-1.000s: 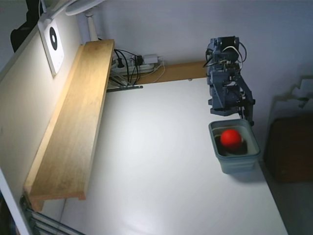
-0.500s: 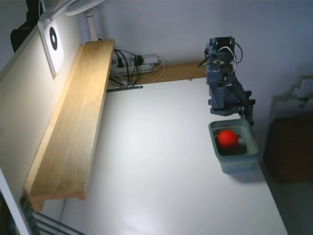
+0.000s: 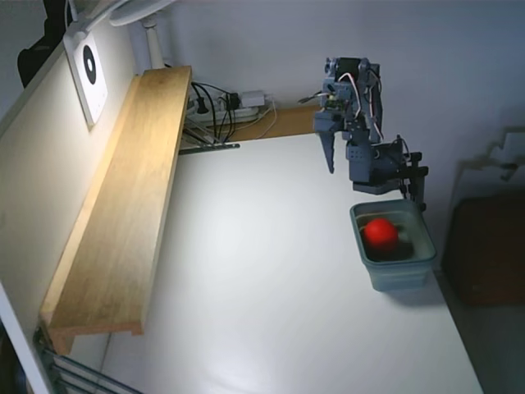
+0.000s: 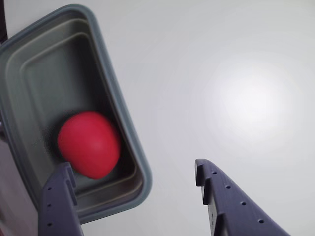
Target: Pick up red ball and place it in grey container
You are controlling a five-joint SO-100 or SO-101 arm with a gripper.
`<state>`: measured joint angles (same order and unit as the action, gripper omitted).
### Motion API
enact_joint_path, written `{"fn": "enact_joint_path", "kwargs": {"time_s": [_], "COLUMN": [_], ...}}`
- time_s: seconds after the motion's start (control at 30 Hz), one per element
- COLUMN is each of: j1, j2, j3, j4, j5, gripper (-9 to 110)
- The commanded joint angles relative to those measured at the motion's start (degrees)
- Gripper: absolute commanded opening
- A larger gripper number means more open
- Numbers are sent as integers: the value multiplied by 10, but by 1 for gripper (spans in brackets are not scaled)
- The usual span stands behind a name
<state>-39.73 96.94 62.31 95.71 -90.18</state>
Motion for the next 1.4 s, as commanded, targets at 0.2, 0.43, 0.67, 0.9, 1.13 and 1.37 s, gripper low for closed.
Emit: {"fn": "enact_joint_path", "kwargs": {"time_s": [0.2, 0.43, 0.67, 0.9, 1.13, 1.37], "j1": [130, 231, 338, 440, 529, 607], "j2": [64, 92, 122, 151, 176, 198], "j3": [25, 44, 65, 85, 102, 117], "j4": [15, 20, 25, 30, 35, 38], "j5": [2, 2, 2, 2, 2, 2], "gripper": [23, 18, 13, 9, 5, 1]}}
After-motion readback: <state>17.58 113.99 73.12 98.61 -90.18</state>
